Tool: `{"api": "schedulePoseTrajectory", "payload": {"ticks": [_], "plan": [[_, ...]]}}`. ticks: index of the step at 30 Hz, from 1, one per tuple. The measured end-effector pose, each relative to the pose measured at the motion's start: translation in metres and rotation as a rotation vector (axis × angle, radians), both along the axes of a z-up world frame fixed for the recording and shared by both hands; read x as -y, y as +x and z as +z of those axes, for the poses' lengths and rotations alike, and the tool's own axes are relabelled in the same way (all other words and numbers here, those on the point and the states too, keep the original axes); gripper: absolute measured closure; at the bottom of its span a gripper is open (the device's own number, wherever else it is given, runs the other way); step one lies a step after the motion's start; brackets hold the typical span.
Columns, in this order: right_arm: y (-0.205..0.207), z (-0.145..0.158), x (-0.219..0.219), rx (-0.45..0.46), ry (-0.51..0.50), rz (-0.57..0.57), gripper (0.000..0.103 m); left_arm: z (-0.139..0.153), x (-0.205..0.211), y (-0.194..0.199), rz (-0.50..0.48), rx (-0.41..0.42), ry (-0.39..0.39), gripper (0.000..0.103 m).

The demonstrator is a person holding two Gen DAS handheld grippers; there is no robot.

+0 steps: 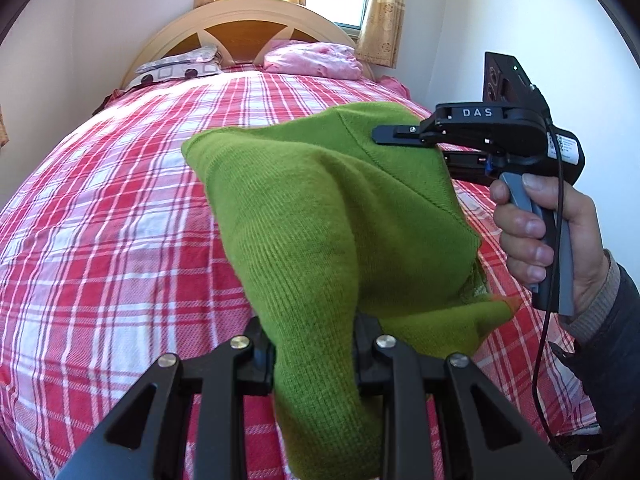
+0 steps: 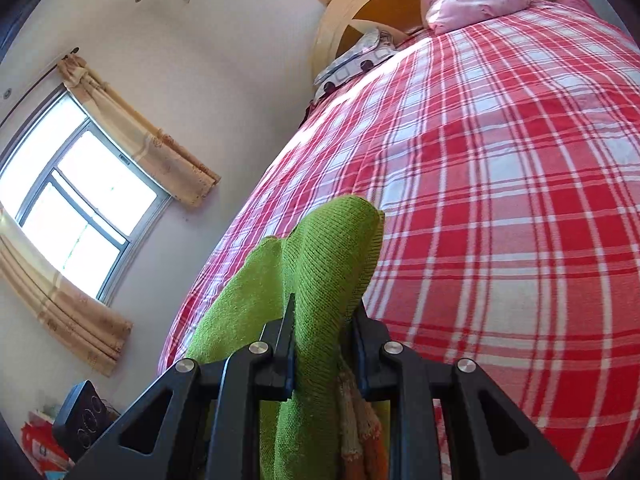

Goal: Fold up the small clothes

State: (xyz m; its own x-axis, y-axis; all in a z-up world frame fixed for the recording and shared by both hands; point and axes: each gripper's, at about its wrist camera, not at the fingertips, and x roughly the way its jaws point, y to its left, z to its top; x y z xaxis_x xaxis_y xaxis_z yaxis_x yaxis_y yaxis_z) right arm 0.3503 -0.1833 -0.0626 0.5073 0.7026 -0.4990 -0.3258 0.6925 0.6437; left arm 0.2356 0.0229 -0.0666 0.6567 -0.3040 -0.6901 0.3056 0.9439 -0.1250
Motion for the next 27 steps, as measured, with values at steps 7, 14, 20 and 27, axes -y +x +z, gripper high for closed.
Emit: {"api": "schedulePoseTrajectory", "payload": {"ticks": [7, 14, 20, 27], "plan": [[-0.002, 0.005, -0.038, 0.005, -0.001, 0.054, 0.080, 0.003, -0.025, -0.011, 0.037, 0.007, 0.023, 0.076], [-0.002, 0.008, -0.076, 0.008, -0.002, 0.106, 0.080, 0.004, -0.054, -0.020, 0.076, 0.019, 0.049, 0.076], [0.000, 0.004, -0.112, -0.002, -0.012, 0.158, 0.080, -0.002, -0.074, -0.025, 0.112, 0.015, 0.079, 0.076], [0.006, -0.001, -0.149, -0.014, -0.015, 0.203, 0.080, -0.006, -0.097, -0.031, 0.160, 0.013, 0.088, 0.076]]}}
